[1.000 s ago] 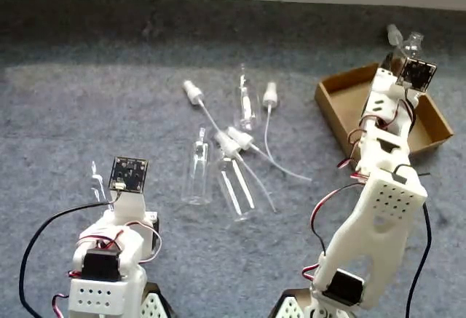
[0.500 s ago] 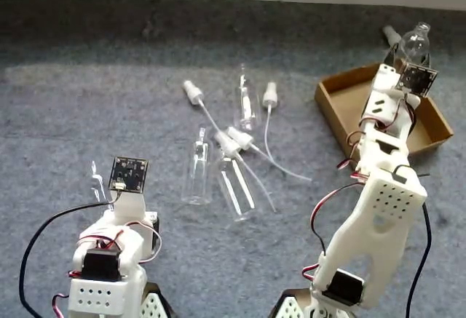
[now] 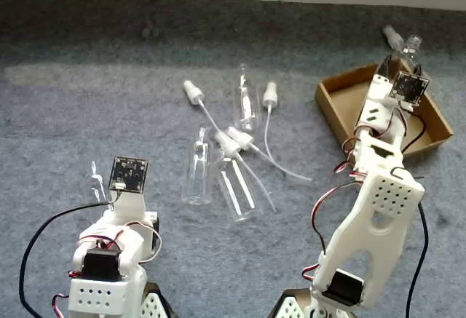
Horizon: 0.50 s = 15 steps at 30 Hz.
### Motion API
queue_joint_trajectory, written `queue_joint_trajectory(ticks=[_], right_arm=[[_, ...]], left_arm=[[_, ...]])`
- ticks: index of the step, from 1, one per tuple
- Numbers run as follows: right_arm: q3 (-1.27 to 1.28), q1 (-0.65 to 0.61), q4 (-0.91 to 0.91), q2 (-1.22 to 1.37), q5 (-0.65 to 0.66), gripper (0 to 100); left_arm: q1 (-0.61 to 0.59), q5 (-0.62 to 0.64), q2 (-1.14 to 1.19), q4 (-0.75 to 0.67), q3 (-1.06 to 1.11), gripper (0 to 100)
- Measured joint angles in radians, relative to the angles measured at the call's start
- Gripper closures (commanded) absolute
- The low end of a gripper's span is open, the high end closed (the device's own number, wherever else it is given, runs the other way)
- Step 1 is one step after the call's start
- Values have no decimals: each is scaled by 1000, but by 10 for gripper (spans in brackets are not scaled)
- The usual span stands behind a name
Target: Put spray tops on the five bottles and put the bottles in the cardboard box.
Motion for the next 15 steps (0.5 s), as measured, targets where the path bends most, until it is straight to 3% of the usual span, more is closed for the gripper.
queue_joint_trajectory(ticks=[15], right_arm=[[0,-3,-2,5,107,794]], left_arm=[[0,0,0,0,0,994]])
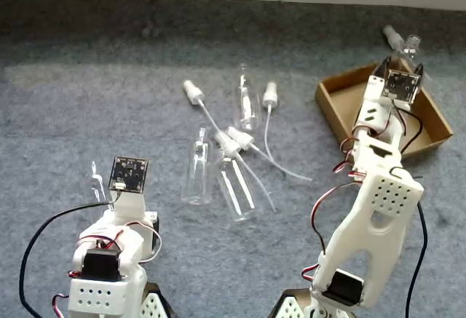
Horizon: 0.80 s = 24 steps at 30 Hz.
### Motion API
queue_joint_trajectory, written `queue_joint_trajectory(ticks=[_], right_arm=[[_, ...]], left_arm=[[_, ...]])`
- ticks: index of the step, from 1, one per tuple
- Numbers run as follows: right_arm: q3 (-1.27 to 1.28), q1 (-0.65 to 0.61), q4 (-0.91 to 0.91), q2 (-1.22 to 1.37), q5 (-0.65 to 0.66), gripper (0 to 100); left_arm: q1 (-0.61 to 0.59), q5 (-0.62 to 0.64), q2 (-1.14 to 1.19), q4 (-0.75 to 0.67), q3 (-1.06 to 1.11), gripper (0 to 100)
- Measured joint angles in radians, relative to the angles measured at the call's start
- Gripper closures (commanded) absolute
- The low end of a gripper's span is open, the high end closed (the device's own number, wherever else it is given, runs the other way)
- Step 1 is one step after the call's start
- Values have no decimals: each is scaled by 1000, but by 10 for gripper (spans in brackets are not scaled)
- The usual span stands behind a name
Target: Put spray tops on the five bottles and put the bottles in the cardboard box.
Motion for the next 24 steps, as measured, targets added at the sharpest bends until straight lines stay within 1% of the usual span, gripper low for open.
queue_joint_trajectory(ticks=[6,11,15,20,24], right_arm=[[0,0,-2,2,3,793],[3,2,-60,17,3,793],[9,2,-64,17,3,790],[52,2,-72,17,5,711],[63,2,-72,17,5,705]], left_arm=[[0,0,0,0,0,994],[0,0,0,0,0,994],[0,0,0,0,0,994],[0,0,0,0,0,994],[0,0,0,0,0,994]])
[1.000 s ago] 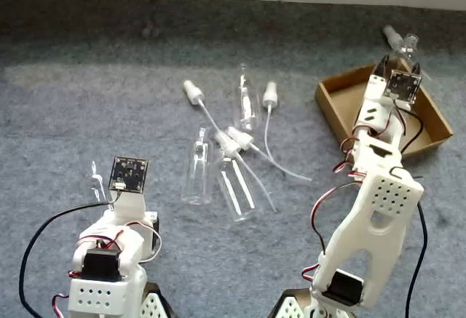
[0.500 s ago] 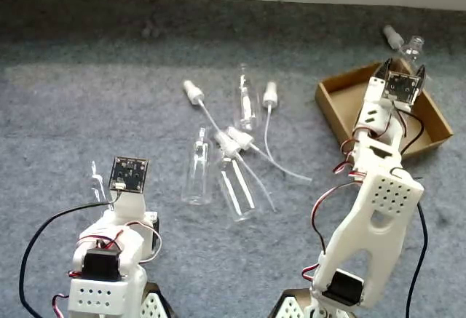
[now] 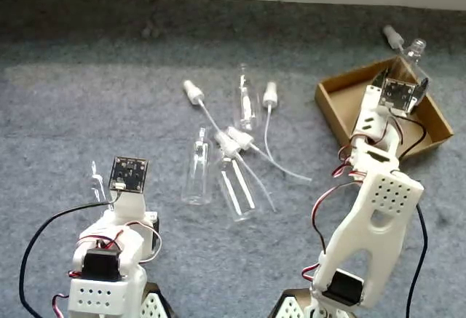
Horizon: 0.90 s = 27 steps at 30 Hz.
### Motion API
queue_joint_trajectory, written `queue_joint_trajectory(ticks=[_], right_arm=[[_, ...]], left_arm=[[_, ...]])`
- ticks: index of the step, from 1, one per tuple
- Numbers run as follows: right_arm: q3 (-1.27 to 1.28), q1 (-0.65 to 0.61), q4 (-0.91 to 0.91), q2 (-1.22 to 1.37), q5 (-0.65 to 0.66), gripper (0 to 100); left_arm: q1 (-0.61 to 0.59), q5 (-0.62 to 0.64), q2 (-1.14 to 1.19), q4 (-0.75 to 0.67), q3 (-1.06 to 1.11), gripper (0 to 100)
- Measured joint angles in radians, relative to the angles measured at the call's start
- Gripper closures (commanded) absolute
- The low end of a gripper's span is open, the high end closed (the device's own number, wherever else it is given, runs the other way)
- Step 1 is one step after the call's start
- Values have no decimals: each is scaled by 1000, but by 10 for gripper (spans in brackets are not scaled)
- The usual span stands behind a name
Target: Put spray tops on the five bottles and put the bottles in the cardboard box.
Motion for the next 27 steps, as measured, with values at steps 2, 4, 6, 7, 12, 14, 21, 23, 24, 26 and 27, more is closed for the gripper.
queue_joint_trajectory(ticks=[2,4,6,7,12,14,21,23,24,26,27], right_arm=[[0,0,0,0,0,705],[0,0,0,0,0,705],[0,0,0,0,0,705],[0,0,0,0,0,705],[0,0,0,0,0,705],[0,0,0,0,0,705],[14,0,0,-11,0,705],[69,2,2,-48,-2,705],[106,3,5,-78,-2,705],[180,3,38,-147,-3,705],[212,3,71,-189,-3,705]], left_arm=[[0,0,0,0,0,994],[0,0,0,0,0,994],[0,0,0,0,0,994],[0,0,0,0,0,994],[0,0,0,0,0,994],[0,0,0,0,0,994],[0,0,0,0,0,994],[0,0,0,0,0,994],[0,0,0,0,0,994],[0,0,0,0,0,994],[0,0,0,0,0,994]])
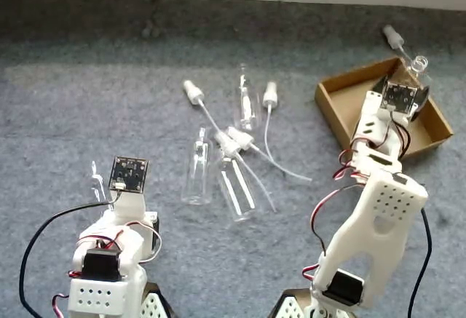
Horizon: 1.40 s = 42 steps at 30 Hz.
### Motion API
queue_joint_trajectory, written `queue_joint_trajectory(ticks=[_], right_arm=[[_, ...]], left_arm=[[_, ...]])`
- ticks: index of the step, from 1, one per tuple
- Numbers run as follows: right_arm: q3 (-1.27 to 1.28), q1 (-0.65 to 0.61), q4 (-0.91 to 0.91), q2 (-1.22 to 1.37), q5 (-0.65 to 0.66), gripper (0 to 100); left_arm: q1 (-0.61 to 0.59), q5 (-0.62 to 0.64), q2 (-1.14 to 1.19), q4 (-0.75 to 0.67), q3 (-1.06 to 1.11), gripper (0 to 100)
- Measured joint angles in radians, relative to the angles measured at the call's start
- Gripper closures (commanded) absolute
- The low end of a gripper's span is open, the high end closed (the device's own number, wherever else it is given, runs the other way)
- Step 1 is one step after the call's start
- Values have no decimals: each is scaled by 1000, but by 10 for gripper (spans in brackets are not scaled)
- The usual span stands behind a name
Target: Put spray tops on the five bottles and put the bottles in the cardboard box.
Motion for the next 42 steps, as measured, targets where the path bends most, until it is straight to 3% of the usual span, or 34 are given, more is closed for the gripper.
queue_joint_trajectory(ticks=[5,13,20,31,42], right_arm=[[75,0,181,-149,0,705],[80,0,227,-265,0,705],[81,0,523,-394,0,705],[81,0,727,-502,0,705],[81,17,1053,-624,0,705]], left_arm=[[0,0,0,0,0,994],[0,0,0,0,0,994],[0,0,0,0,0,994],[0,0,0,0,0,994],[0,0,0,0,0,994]])
